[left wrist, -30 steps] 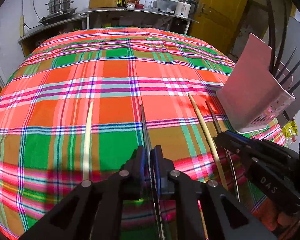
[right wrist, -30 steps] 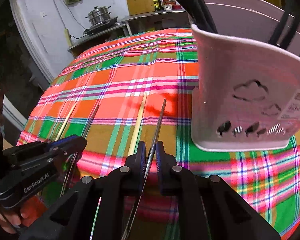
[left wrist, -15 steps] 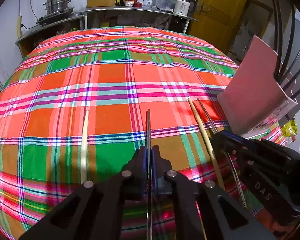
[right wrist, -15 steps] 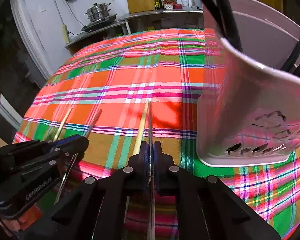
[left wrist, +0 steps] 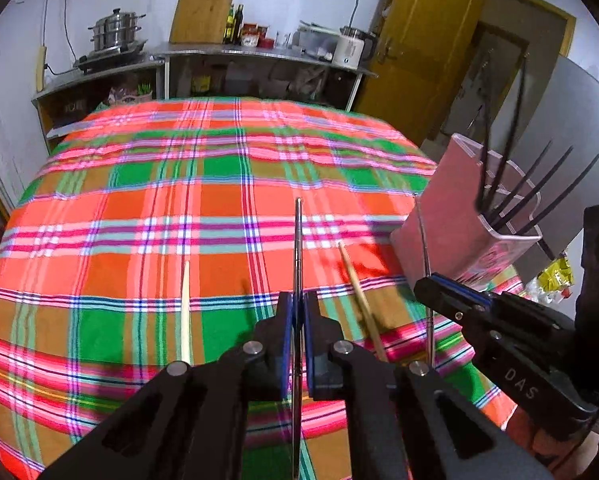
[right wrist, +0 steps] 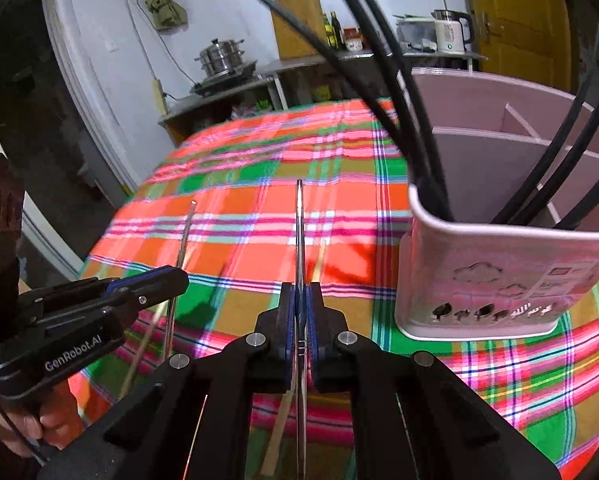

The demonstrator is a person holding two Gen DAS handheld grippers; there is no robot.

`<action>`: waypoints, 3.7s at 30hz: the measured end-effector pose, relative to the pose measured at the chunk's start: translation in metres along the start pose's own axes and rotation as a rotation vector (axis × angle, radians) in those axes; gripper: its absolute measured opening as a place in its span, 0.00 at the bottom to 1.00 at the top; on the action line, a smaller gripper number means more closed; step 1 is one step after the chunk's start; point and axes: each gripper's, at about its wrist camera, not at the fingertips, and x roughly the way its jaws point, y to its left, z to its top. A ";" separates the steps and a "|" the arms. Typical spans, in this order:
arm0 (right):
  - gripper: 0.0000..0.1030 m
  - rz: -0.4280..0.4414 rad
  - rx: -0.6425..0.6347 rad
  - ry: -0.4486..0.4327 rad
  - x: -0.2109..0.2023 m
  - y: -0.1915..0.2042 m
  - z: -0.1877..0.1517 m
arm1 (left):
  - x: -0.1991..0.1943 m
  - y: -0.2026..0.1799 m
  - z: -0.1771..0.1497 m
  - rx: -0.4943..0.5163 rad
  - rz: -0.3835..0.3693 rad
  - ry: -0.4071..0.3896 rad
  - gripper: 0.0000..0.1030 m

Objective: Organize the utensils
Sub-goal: 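Lift the metal chopsticks upright with both tools over the pink holder, then drop the metal chopsticks into the pink holder by opening both tools, then move both open tools back toward the wooden chopsticks on the table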

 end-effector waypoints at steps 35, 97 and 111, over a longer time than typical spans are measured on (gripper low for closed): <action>0.06 0.007 0.053 -0.219 -0.116 -0.021 -0.003 | -0.083 -0.073 0.013 0.086 -0.150 -0.096 0.06; 0.12 -0.090 0.126 -0.304 -0.096 -0.083 0.026 | -0.024 -0.115 0.061 0.134 -0.196 -0.091 0.19; 0.18 -0.094 0.143 -0.287 -0.105 -0.081 -0.005 | -0.036 -0.085 0.019 0.087 -0.184 -0.079 0.20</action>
